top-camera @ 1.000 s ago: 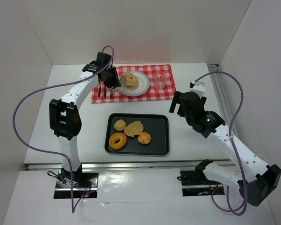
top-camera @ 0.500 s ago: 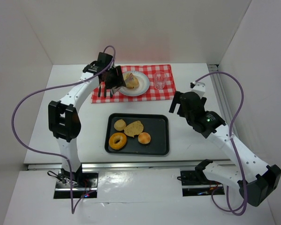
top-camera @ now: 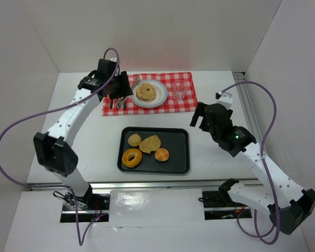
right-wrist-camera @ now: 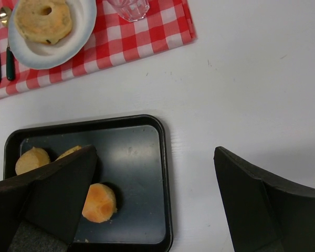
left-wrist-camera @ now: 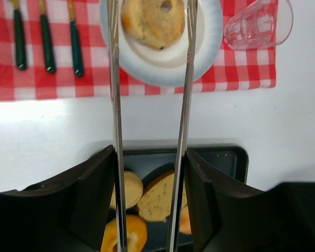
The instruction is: Place the bread
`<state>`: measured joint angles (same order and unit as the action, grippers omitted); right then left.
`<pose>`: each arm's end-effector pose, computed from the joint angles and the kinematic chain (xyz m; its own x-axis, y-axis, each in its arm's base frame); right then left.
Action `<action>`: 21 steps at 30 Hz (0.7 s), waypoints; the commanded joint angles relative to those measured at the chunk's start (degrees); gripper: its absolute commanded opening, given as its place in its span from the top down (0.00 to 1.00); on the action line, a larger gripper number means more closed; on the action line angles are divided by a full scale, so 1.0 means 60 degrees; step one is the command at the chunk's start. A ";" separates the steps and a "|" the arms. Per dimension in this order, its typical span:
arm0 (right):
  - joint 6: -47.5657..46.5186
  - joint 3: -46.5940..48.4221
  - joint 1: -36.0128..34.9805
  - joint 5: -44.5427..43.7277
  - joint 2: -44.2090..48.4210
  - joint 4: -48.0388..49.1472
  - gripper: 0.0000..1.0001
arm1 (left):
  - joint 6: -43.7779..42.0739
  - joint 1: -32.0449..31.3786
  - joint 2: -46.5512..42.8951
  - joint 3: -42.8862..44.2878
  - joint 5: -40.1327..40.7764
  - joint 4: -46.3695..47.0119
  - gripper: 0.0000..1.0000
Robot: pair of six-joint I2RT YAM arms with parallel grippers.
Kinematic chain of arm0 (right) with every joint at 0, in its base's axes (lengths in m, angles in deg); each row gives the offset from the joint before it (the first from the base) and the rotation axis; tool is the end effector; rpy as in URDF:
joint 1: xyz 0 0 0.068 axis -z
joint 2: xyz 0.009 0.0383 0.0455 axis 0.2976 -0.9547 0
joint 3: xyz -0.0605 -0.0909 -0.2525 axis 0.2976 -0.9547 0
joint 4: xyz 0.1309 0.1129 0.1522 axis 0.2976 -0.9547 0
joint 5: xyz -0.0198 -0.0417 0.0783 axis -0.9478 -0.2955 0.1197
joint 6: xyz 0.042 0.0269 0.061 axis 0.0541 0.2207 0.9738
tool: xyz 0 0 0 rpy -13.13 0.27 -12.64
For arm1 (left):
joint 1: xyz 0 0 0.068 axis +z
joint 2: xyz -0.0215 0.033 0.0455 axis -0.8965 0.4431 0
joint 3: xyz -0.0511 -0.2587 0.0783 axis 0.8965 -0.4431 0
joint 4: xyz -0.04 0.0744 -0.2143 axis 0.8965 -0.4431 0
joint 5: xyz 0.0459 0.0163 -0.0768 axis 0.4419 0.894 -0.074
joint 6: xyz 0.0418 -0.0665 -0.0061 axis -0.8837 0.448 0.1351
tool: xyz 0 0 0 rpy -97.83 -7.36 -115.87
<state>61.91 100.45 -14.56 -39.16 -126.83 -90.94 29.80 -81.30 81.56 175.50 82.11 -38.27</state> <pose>0.1772 0.0729 0.3235 -0.4792 0.2427 -0.8435 0.1306 0.9700 0.2049 0.3634 -0.1155 0.3521 -0.6639 -0.3599 -0.6555 -0.0683 0.9021 -0.4261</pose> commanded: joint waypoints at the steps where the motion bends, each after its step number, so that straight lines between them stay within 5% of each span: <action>1: 0.0099 0.0096 0.0054 0.0058 0.0209 0.0003 0.00 | -0.0365 -0.0461 -0.1789 -0.1191 0.0600 -0.0556 0.36; 9: 0.0099 -0.0094 0.0054 0.0423 0.0429 0.0311 0.00 | -0.0014 -0.1810 -0.5965 -0.4856 0.0779 -0.2781 0.36; 21: 0.0099 -0.0094 0.0054 0.0906 0.0064 0.0677 0.00 | 0.1905 -0.3554 -0.7140 -0.5605 0.0807 -0.5477 0.39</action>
<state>62.28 100.10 -14.52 -34.66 -126.00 -89.96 37.67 -101.63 39.66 141.93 86.00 -66.99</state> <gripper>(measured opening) 0.999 0.618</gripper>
